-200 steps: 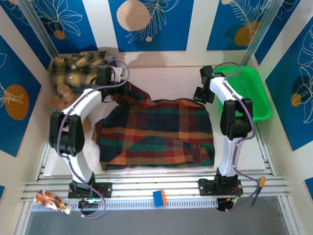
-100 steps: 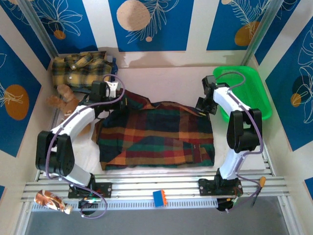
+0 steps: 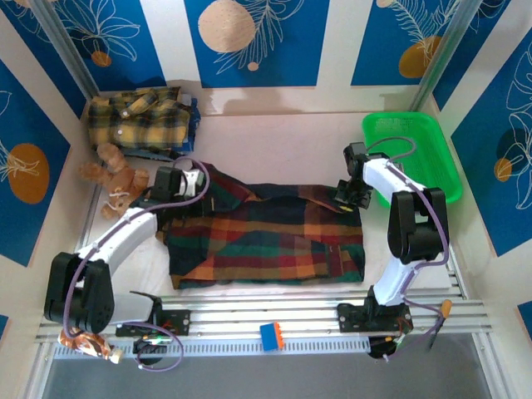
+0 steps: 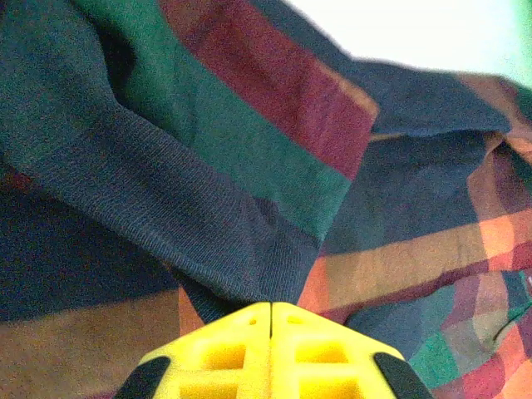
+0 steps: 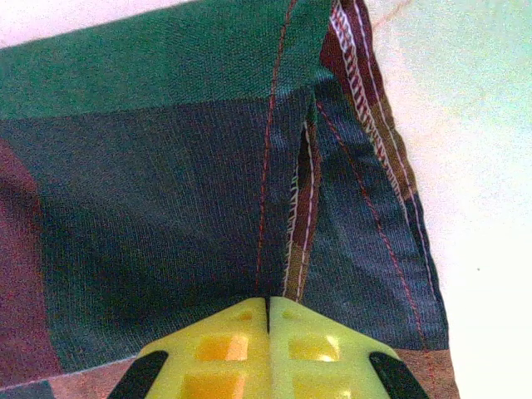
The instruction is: Fold and stack the long sleeve shirts
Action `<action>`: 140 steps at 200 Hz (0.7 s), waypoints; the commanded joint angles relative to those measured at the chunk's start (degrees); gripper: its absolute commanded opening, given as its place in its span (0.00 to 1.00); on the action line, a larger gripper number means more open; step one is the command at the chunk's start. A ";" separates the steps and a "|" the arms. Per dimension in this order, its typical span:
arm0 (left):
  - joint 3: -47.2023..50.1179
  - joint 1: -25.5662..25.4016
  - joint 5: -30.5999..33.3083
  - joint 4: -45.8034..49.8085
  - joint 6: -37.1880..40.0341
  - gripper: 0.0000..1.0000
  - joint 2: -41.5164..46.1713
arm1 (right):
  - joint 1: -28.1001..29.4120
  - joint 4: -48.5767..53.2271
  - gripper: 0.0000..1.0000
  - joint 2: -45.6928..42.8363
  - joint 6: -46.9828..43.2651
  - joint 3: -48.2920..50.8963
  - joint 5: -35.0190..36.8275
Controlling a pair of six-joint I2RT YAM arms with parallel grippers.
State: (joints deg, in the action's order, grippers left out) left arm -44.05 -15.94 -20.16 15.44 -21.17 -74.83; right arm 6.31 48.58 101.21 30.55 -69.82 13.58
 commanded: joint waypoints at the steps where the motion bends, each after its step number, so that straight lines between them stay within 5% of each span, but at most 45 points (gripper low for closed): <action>1: 3.62 -2.07 2.88 1.35 -5.41 0.00 0.14 | -0.29 0.42 0.00 0.23 0.92 1.08 1.24; 46: 7.02 -2.95 11.28 2.67 -12.46 0.00 -1.98 | 0.27 2.09 0.00 3.10 1.40 1.39 3.41; 62: 6.63 -2.94 11.16 2.13 -14.06 0.11 -1.77 | 0.63 2.67 0.01 3.76 1.08 1.29 5.41; 140: 2.10 -2.78 20.10 9.33 -14.03 0.01 -2.60 | 0.02 2.29 0.02 5.69 -1.45 -2.12 15.18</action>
State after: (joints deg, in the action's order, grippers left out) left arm -39.64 -18.68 -5.41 20.49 -34.65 -76.82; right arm 6.74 49.95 105.84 30.26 -69.56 23.90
